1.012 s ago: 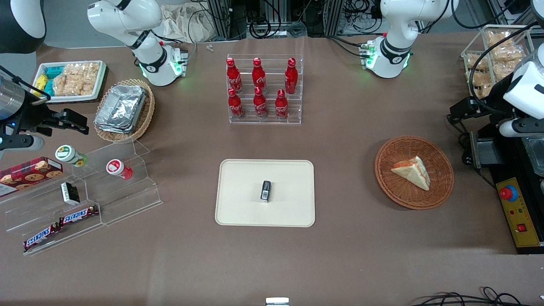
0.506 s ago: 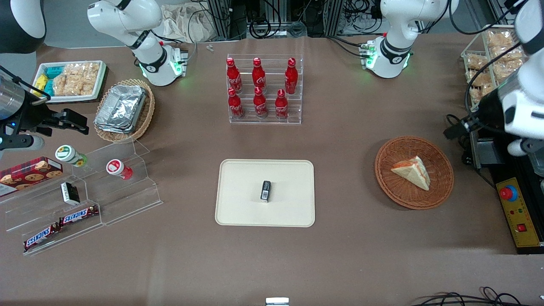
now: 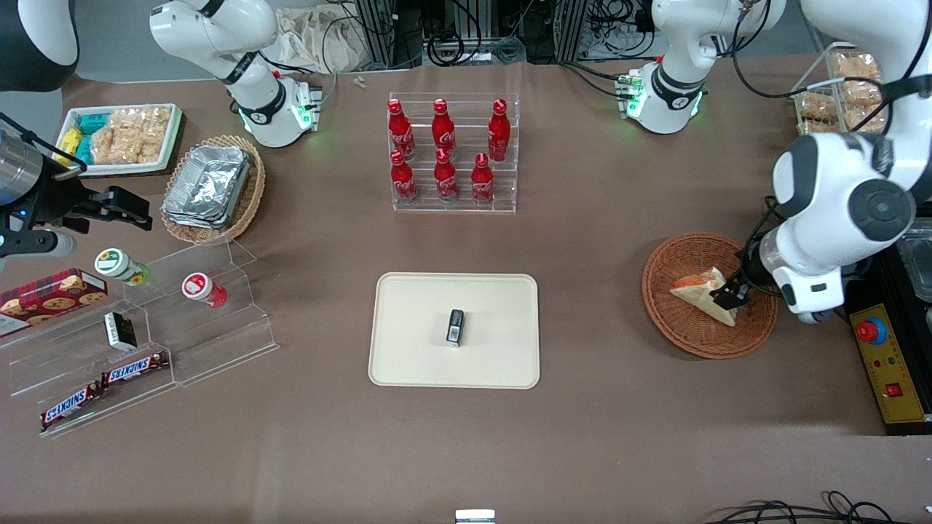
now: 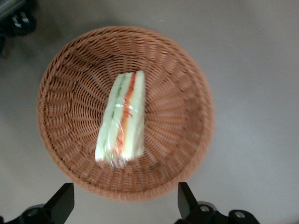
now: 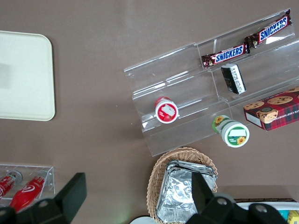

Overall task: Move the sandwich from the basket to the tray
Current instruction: 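Close the left gripper on the triangular sandwich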

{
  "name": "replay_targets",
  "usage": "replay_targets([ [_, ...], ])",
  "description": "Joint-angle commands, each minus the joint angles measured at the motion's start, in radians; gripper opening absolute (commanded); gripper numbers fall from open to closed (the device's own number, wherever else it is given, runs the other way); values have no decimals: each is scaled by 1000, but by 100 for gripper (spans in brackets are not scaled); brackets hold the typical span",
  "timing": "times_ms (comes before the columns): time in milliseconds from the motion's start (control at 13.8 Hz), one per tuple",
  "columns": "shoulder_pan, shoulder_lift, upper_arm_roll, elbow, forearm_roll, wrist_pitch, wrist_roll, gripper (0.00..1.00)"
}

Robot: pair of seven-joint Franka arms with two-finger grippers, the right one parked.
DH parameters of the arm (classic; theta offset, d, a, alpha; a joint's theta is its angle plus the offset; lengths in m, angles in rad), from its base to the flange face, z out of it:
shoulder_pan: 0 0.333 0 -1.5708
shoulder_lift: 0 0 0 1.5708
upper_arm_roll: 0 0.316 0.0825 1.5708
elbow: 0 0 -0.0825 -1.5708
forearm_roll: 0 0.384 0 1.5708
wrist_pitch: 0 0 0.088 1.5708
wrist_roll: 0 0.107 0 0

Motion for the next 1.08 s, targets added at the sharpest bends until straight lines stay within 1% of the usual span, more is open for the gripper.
replay_targets([
  [0, 57, 9, -6, -116, 2, 132, -40, 100],
  [217, 60, 61, -6, -137, 1, 200, -41, 100],
  [506, 60, 113, -7, -147, -36, 258, -41, 100],
  [578, 57, 127, -7, -150, -53, 272, -44, 84],
  [723, 54, 150, -7, -148, -79, 303, -52, 46],
  [867, 48, 148, -9, -150, -79, 303, -53, 4],
  [940, 48, 138, -10, -150, -79, 294, -55, 0],
  [1012, 48, 115, -12, -148, -79, 274, -52, 0],
])
